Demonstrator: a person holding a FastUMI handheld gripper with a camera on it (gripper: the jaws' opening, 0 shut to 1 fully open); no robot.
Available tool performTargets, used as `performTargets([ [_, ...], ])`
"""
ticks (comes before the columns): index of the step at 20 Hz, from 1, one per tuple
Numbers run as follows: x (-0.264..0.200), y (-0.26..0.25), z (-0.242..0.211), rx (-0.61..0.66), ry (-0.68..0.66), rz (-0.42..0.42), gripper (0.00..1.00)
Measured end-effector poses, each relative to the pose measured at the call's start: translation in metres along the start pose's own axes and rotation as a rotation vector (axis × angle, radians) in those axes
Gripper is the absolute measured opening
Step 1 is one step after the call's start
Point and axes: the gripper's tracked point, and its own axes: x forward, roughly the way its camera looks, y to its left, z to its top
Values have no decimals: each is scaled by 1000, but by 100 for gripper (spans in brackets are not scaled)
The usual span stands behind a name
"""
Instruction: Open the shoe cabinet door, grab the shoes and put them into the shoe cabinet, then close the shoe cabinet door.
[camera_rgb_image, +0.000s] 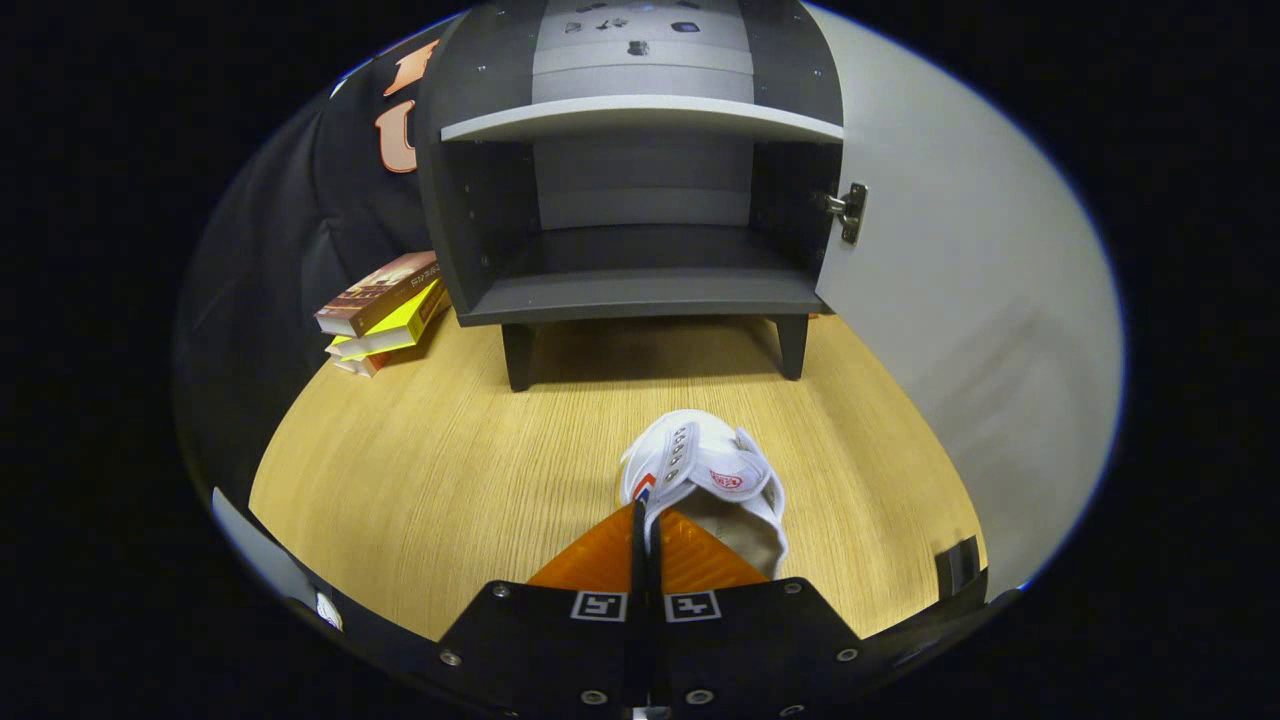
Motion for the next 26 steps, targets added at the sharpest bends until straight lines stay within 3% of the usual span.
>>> performTargets([
  [5,-18,3,45,0,-80,1,0],
  [19,-116,0,223,-16,-384,-52,0],
  [26,-107,11,310,-54,-480,-23,0],
])
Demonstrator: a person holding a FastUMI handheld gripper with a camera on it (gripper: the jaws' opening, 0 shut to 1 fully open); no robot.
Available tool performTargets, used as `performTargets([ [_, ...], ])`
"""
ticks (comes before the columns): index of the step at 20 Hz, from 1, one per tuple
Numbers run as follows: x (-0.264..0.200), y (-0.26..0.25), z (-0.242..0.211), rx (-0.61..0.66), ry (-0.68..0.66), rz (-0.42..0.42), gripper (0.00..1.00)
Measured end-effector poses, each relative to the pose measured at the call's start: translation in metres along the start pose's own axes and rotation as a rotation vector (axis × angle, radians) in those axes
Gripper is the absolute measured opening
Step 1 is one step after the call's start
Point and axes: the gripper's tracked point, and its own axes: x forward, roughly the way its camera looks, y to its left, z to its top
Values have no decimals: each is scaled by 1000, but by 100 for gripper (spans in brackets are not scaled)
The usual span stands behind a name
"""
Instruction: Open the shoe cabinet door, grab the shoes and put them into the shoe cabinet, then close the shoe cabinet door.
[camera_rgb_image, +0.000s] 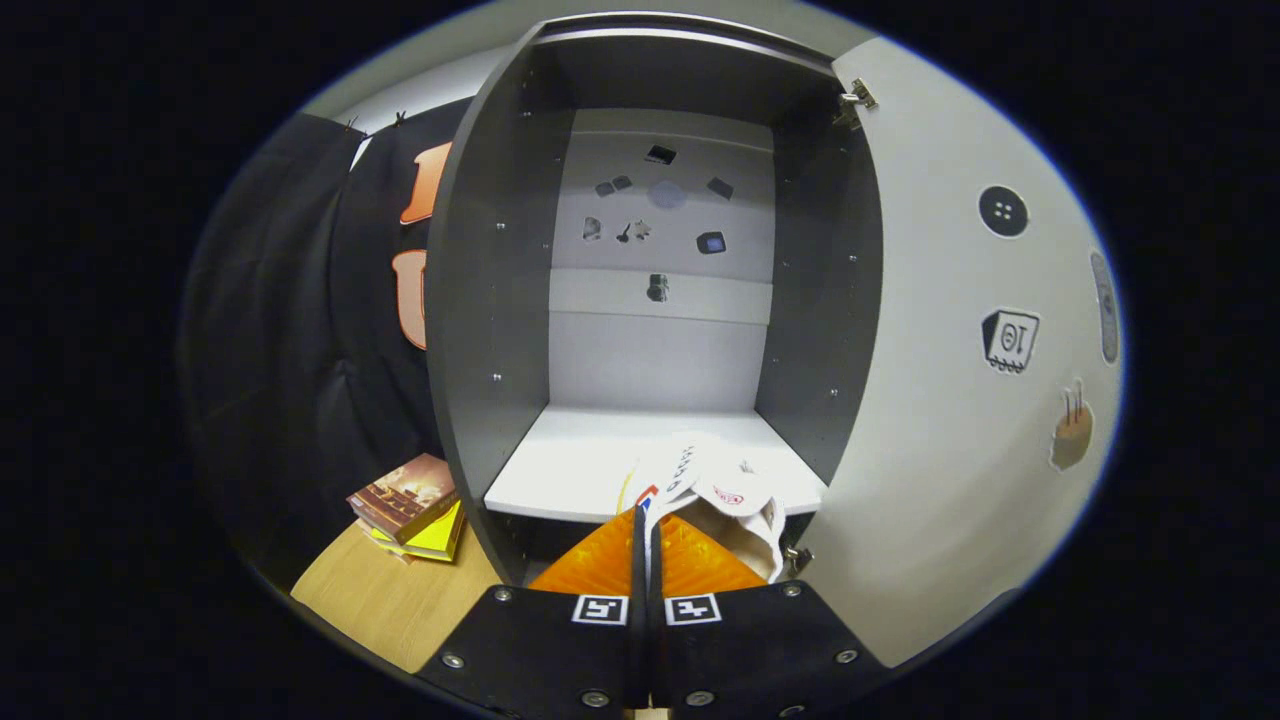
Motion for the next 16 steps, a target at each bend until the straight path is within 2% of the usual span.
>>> performTargets([
  [3,38,3,18,14,-19,16,0],
  [10,134,15,27,-7,-13,58,0],
  [16,173,22,13,-12,35,70,0],
])
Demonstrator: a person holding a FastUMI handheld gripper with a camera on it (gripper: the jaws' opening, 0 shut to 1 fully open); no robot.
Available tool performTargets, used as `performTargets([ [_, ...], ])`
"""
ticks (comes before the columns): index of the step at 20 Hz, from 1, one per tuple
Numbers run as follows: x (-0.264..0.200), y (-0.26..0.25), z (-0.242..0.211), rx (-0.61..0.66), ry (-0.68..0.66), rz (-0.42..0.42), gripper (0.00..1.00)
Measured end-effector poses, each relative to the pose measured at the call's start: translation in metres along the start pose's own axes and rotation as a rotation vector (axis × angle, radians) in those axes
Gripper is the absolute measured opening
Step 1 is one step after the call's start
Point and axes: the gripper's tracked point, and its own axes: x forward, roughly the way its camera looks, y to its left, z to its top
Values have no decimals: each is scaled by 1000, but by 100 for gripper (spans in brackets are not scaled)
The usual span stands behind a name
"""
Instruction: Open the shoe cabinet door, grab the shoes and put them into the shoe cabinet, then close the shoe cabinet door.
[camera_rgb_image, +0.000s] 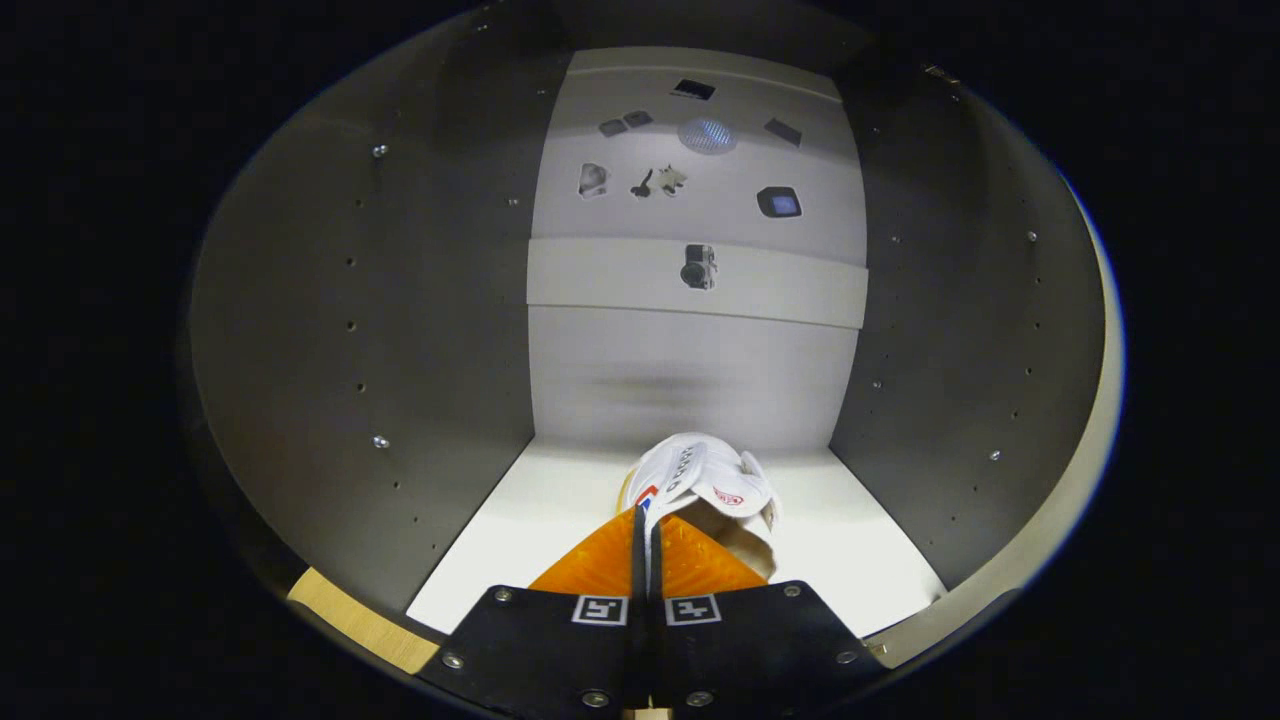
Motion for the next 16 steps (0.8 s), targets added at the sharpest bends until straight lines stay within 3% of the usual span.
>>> performTargets([
  [6,10,-4,3,11,-5,-18,2],
  [15,13,-3,5,15,-16,-37,28],
  [16,11,-2,11,23,-37,-36,37],
])
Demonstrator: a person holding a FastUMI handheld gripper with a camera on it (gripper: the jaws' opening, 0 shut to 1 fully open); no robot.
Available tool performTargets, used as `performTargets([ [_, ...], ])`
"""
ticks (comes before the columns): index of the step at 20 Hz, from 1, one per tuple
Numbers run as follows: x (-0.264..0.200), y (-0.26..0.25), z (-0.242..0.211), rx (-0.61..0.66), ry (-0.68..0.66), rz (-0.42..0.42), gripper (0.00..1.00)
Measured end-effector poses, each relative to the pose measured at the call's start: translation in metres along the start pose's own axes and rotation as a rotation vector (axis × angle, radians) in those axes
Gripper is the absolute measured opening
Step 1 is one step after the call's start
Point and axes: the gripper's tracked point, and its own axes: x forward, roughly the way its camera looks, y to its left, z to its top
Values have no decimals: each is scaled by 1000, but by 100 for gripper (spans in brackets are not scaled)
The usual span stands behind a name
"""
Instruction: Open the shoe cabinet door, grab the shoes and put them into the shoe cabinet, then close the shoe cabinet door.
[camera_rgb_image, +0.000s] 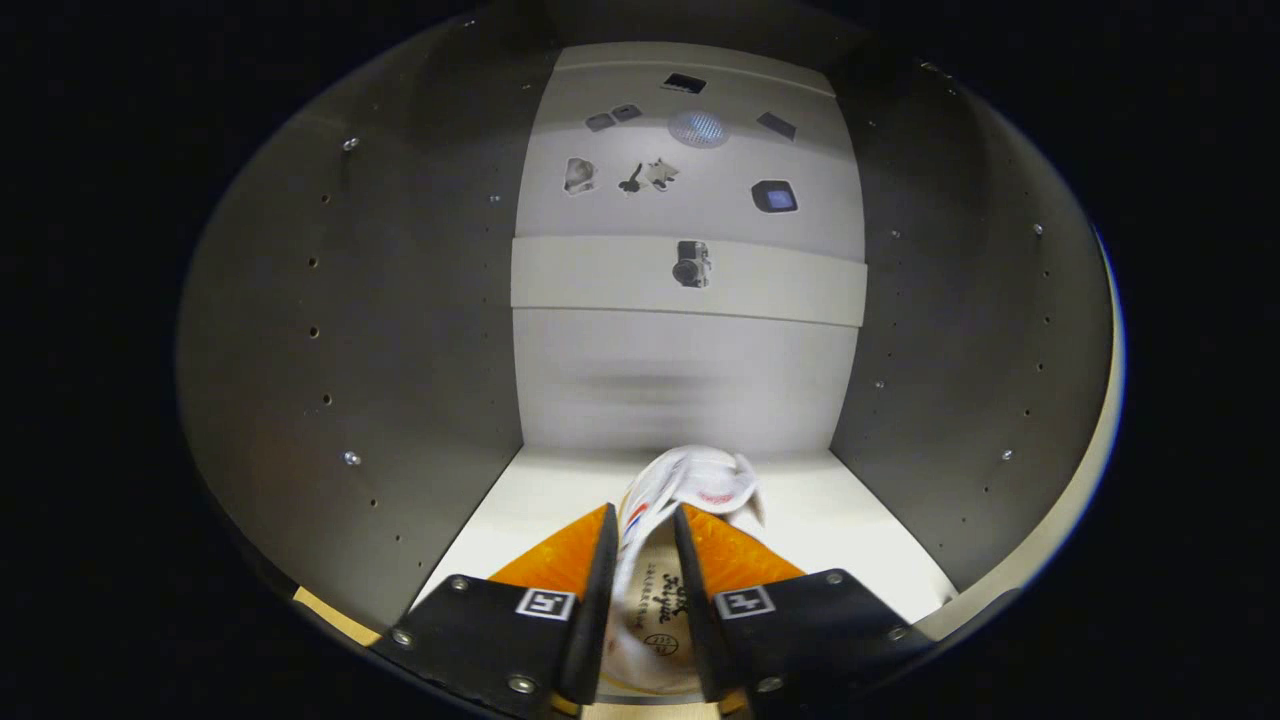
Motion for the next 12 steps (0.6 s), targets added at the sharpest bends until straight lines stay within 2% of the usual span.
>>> performTargets([
  [2,-3,-2,9,17,-24,-7,45],
  [5,-12,-5,15,32,-36,-14,45],
  [7,-30,-8,26,38,-72,-17,53],
  [8,-42,-7,33,39,-94,-13,66],
  [9,-56,-9,40,38,-117,-17,73],
  [10,-73,-10,47,37,-144,-19,84],
  [12,-112,-15,59,31,-194,-32,93],
])
